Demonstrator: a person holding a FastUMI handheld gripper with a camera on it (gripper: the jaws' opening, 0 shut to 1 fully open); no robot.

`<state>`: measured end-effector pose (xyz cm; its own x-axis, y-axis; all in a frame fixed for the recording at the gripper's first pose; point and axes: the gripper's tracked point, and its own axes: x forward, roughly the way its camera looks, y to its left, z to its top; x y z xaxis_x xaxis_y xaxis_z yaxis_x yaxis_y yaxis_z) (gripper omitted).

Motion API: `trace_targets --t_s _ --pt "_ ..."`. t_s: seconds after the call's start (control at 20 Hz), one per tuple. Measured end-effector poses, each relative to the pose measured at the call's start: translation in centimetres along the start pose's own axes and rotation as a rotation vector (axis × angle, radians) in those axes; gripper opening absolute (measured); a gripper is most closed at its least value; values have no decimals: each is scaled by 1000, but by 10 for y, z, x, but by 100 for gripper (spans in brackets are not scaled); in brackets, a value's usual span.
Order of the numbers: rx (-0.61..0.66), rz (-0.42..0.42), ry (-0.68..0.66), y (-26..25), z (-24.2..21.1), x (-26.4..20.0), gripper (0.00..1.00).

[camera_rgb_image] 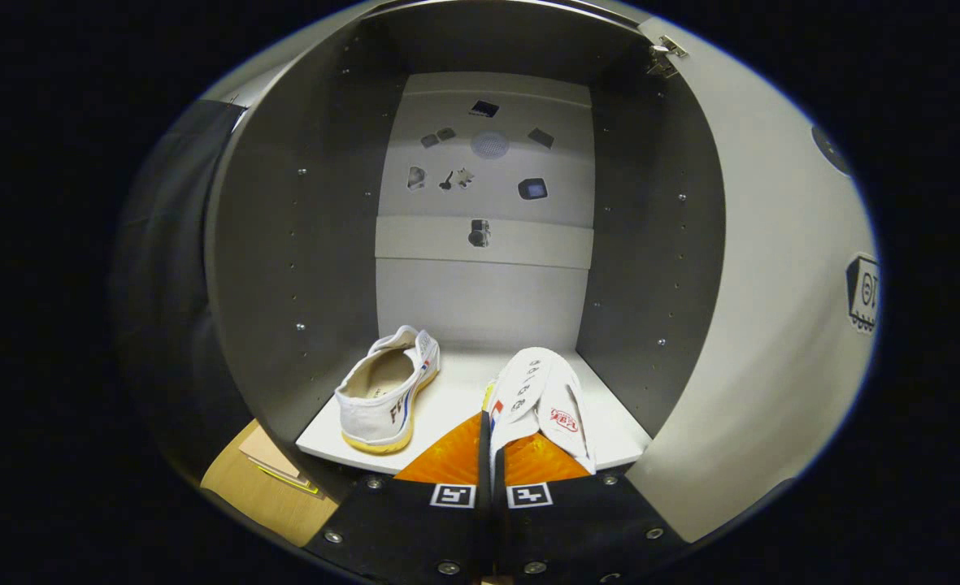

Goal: Open the shoe cabinet door, grab the shoes and put them into the shoe cabinet, then close the shoe cabinet door.

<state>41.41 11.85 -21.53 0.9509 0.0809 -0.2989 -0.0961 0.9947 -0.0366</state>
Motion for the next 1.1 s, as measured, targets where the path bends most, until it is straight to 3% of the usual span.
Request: trace_targets --t_s 0.6,0.9,1.0,1.1 --pt "5 96 31 -12 7 125 0" --pt "-2 146 39 -1 0 146 3" --pt "3 154 47 1 -1 145 9" --pt "13 157 37 1 3 139 27"
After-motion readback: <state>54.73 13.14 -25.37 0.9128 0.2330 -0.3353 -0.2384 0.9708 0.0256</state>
